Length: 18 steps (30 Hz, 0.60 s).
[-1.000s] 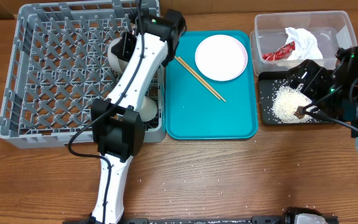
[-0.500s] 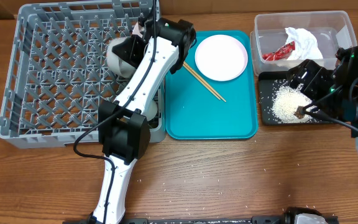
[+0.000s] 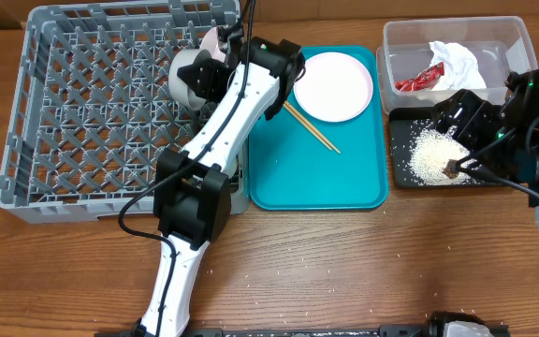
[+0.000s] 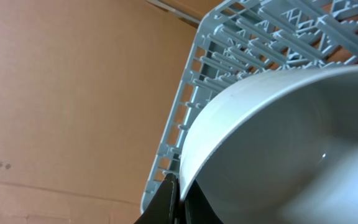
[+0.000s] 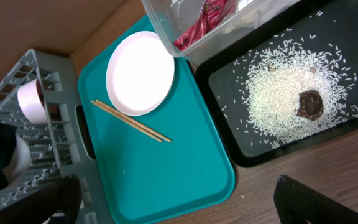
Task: Sort waste into correct bins and load items into the dishwasher
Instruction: 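Place the grey bowl upright in the dish rack with the left gripper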
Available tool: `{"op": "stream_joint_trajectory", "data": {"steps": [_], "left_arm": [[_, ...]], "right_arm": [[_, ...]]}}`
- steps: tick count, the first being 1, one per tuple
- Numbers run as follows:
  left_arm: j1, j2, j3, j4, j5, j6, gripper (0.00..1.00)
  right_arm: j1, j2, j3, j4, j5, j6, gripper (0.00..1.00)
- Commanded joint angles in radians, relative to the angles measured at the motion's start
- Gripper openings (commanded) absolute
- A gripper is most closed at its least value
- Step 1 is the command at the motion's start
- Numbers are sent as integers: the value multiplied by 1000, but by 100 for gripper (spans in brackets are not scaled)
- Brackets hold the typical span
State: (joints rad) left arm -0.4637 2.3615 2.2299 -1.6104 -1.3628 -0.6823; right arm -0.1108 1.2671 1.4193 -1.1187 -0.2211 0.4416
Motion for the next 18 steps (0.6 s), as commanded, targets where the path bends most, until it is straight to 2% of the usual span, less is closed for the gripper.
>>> {"op": "stream_joint_trajectory", "data": {"steps": [1, 10, 15, 18], "left_arm": [[5, 6, -80, 76, -31, -7, 4], [-6, 6, -164, 146, 1, 17, 5], [-8, 6, -164, 145, 113, 28, 30], [-8, 6, -164, 144, 172, 33, 41]], "right_arm": [[-3, -3, 7, 6, 4, 0, 100], [-3, -3, 7, 6, 4, 0, 100], [-3, -3, 7, 6, 4, 0, 100], [-3, -3, 7, 6, 4, 0, 100]]}}
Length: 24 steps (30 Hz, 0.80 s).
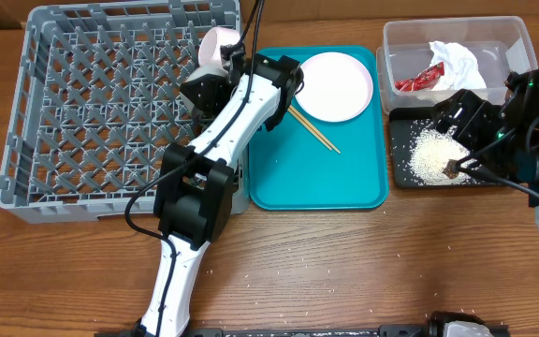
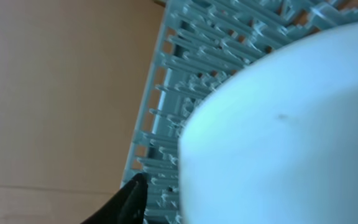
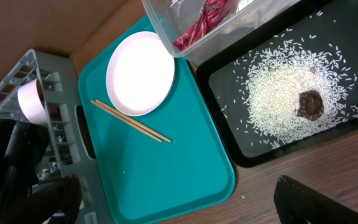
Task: Sort waste into correct bins and load items into the dishwasher
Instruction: 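Place the grey bowl upright in the dish rack with the left gripper, then reach the left gripper to the white plate edge and grasp it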
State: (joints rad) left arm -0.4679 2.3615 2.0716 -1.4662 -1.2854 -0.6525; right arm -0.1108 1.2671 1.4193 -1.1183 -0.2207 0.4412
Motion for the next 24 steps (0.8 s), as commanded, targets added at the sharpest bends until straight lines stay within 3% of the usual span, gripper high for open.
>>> {"op": "stream_joint_trajectory", "data": {"steps": [1, 14, 24], "left_arm": [[-4, 6, -5, -2, 113, 13, 43], [-4, 6, 152, -5, 476, 307, 44], [2, 6, 406, -58, 865, 514, 60]], "right_arm": [[-3, -3, 7, 5, 3, 0, 100], [-3, -3, 7, 5, 3, 0, 100], [-3, -3, 7, 5, 3, 0, 100]]}}
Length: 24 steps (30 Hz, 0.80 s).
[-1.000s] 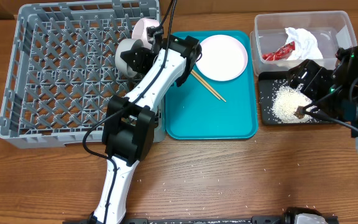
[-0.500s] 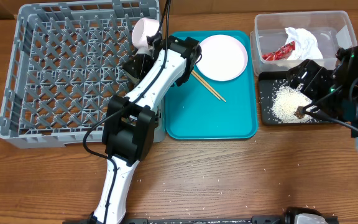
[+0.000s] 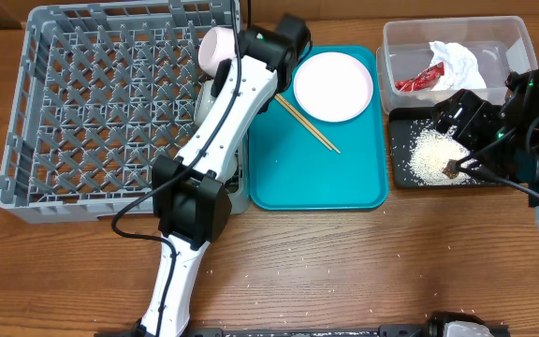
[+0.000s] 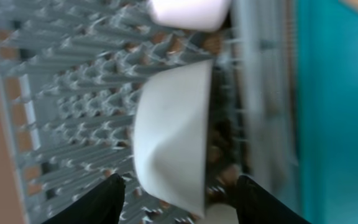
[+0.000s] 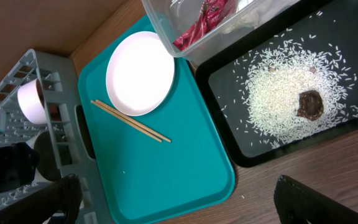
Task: Sort waste into correct bins and load items into the dishwasher
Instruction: 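Reach the left gripper to the white plate edge and grasp it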
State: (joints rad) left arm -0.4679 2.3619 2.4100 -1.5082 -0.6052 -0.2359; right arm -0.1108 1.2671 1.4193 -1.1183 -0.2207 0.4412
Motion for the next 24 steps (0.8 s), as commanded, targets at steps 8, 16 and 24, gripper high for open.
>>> {"op": "stream_joint_trajectory", "data": {"steps": [8, 16, 24], "left_arm": [[-10, 5, 149, 3, 580, 141, 68], [-11, 6, 61, 294, 658, -129, 58], [-11, 6, -112, 502, 592, -239, 57]], "right_arm": [[-3, -3, 7, 5, 3, 0, 100], [-3, -3, 7, 5, 3, 0, 100], [-3, -3, 7, 5, 3, 0, 100]]}}
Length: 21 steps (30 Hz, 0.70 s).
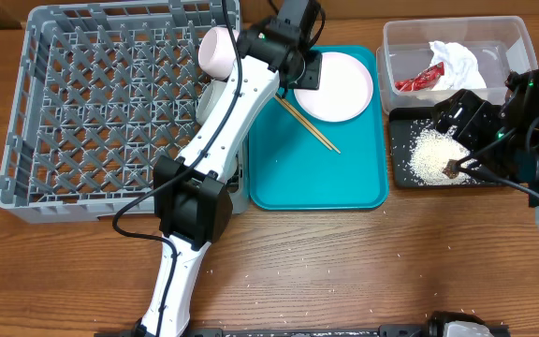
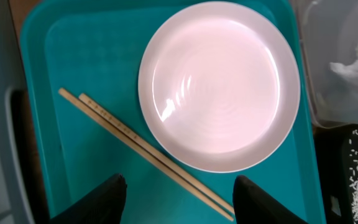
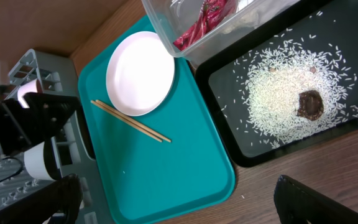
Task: Sort waste into correct bins and load items into the dishwasher
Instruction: 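Reach the left gripper to the white plate edge and grasp it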
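Note:
My left gripper [image 2: 180, 200] hangs open and empty over the teal tray [image 1: 344, 183]. Just ahead of its fingers lie a pair of wooden chopsticks [image 2: 145, 149], and beyond them a white plate [image 2: 219, 84]. From above, that gripper [image 1: 305, 73] sits at the plate's [image 1: 340, 86] left rim. A white bowl [image 3: 35, 163] and a pink cup [image 1: 216, 51] stand in the grey dish rack [image 1: 64, 187]. My right gripper [image 3: 179, 205] is open wide, high above the table near the black tray [image 1: 410, 173].
A clear bin [image 1: 494, 37] at the back right holds a red wrapper [image 1: 417, 80] and crumpled white paper [image 1: 457, 58]. The black tray in front of it carries spilled rice [image 1: 430, 154] and a brown lump [image 3: 311, 104]. Rice grains dot the wooden table.
My left gripper was open over the rack's right edge with the white bowl below it. It is now over the teal tray, above the plate and chopsticks. The right arm has not moved.
My left gripper first held the white bowl by its rim over the rack's right side. Then the bowl was lower among the rack's prongs. After that the gripper stood open with the bowl left in the rack, and now it is over the tray.

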Available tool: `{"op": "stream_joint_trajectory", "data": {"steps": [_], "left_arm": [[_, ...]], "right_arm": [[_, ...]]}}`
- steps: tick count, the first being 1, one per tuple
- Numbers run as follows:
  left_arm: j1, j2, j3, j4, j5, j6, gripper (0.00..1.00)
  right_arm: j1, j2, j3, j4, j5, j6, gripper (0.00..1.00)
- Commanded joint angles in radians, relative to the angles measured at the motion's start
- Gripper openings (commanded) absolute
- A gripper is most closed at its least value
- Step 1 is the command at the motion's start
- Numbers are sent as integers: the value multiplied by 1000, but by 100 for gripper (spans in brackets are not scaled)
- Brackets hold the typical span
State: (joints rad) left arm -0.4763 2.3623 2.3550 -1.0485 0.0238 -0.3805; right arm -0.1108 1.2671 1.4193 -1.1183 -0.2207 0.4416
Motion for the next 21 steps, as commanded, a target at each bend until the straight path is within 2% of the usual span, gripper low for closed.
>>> {"op": "stream_joint_trajectory", "data": {"steps": [1, 9, 12, 16, 21], "left_arm": [[-2, 5, -73, 61, -43, -98, 57], [-2, 6, -226, 258, -65, -99, 54], [-4, 6, -270, 305, -79, -105, 48], [-11, 6, -322, 379, -114, -115, 49], [-11, 26, -334, 395, -126, -127, 49]], "right_arm": [[-3, -3, 7, 5, 3, 0, 100], [-3, -3, 7, 5, 3, 0, 100], [-3, -3, 7, 5, 3, 0, 100], [-3, -3, 7, 5, 3, 0, 100], [-3, -3, 7, 5, 3, 0, 100]]}}
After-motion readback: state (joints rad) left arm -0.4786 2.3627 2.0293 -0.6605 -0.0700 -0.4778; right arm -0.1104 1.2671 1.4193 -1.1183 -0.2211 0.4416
